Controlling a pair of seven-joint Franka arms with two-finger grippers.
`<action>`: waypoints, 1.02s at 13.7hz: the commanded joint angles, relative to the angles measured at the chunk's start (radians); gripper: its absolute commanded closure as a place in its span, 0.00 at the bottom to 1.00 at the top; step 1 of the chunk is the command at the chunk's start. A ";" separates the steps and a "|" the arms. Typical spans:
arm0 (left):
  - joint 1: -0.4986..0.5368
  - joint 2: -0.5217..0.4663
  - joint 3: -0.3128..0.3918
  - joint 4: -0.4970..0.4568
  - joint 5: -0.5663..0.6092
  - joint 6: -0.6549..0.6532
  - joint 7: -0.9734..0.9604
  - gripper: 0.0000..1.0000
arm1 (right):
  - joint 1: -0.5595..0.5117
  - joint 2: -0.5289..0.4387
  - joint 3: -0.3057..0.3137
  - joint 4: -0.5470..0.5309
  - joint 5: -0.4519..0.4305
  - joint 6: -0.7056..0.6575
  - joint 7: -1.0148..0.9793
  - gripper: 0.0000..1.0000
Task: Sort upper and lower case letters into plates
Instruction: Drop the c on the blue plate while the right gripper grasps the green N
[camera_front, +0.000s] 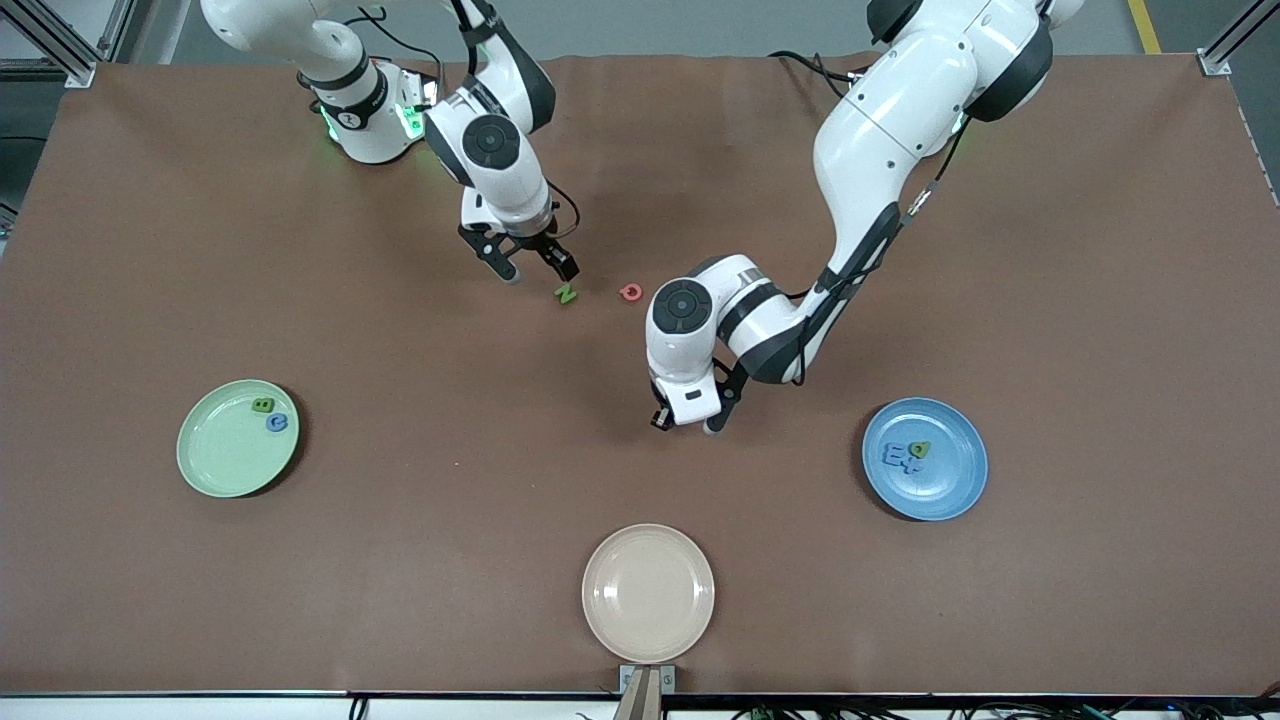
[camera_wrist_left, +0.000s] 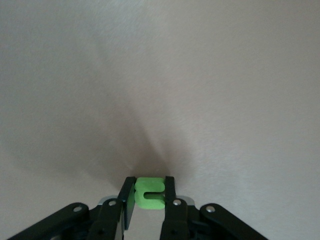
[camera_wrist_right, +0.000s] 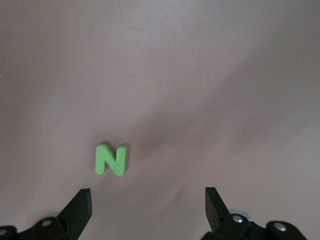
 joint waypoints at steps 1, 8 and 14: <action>0.010 -0.047 0.016 0.005 0.069 -0.013 0.001 1.00 | 0.015 0.041 -0.012 0.015 0.021 0.035 0.011 0.00; 0.230 -0.196 0.022 -0.062 0.109 -0.068 0.403 1.00 | 0.014 0.148 -0.017 0.110 0.019 0.036 0.013 0.00; 0.435 -0.273 0.008 -0.243 0.097 -0.076 0.857 1.00 | 0.015 0.171 -0.017 0.130 0.018 0.038 0.014 0.29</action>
